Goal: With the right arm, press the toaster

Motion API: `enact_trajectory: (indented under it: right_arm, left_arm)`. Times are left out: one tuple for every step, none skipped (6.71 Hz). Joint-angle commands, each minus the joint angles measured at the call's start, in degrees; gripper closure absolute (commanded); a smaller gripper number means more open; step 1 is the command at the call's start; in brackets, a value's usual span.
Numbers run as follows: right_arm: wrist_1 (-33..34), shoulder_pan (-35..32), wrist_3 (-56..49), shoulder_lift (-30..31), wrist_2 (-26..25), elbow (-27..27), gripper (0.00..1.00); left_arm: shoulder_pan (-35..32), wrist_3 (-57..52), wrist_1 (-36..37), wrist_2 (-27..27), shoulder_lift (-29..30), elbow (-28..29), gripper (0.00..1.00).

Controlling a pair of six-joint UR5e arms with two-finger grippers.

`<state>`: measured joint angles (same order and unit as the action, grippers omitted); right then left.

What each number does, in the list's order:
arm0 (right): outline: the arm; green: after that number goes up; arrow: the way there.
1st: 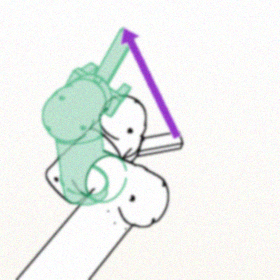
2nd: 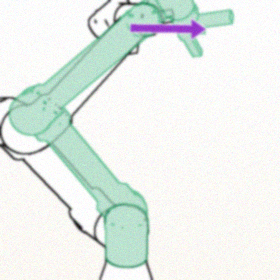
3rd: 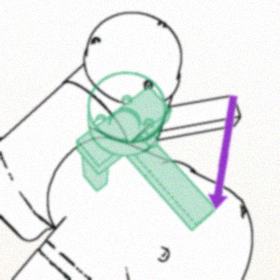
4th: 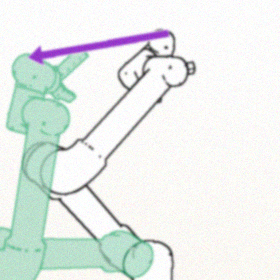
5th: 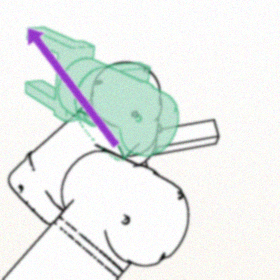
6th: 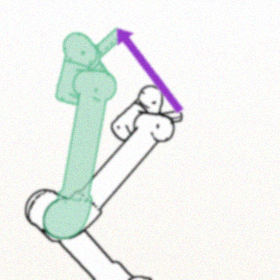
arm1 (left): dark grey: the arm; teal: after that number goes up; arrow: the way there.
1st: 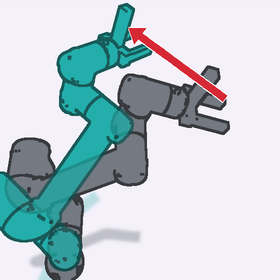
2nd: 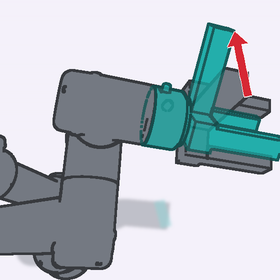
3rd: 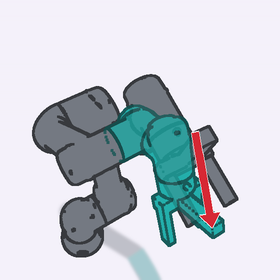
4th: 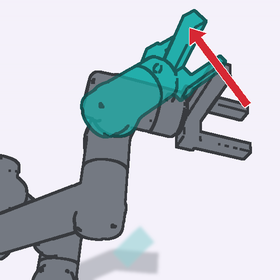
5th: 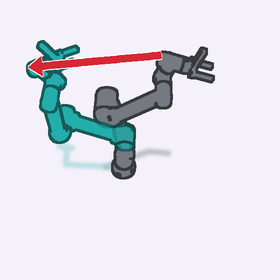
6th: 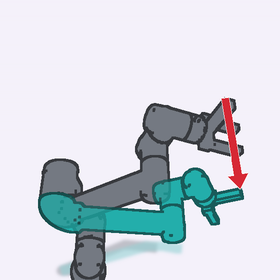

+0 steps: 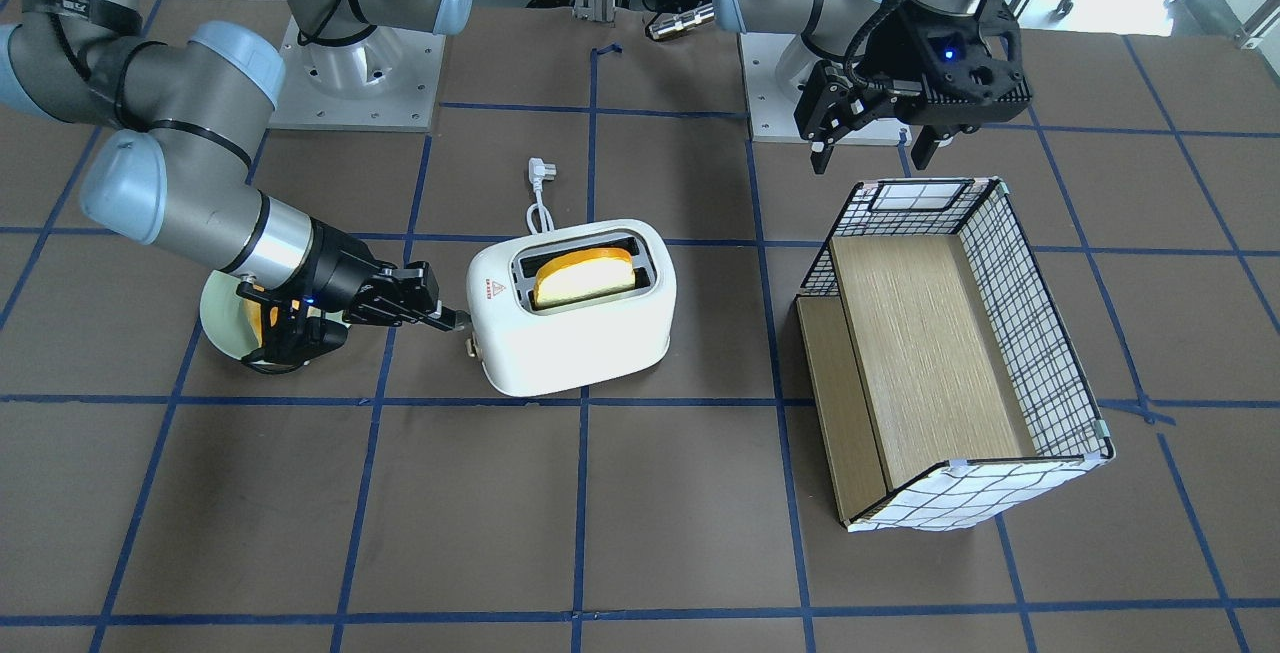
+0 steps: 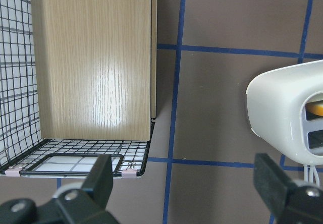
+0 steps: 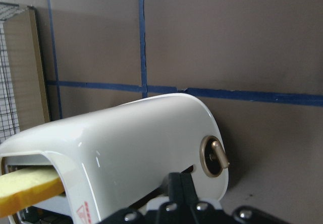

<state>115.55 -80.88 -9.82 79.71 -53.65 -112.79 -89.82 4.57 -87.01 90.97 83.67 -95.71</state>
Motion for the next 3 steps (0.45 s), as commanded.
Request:
enact_trajectory:
  right_arm:
    - [-7.0,-0.2,6.5,6.3,-5.4,5.8,1.0]
    - [-13.7,-0.4,8.5,8.3,-11.3,11.8,0.62]
    - [-21.6,-0.8,8.7,9.1,-18.5,19.6,0.5]
  left_arm:
    - [0.0,0.0,0.0,0.1,0.0,0.0,0.0]
    - [0.0,0.0,0.0,0.0,0.0,0.0,0.0]
    - [0.0,0.0,0.0,0.1,0.0,0.0,0.0]
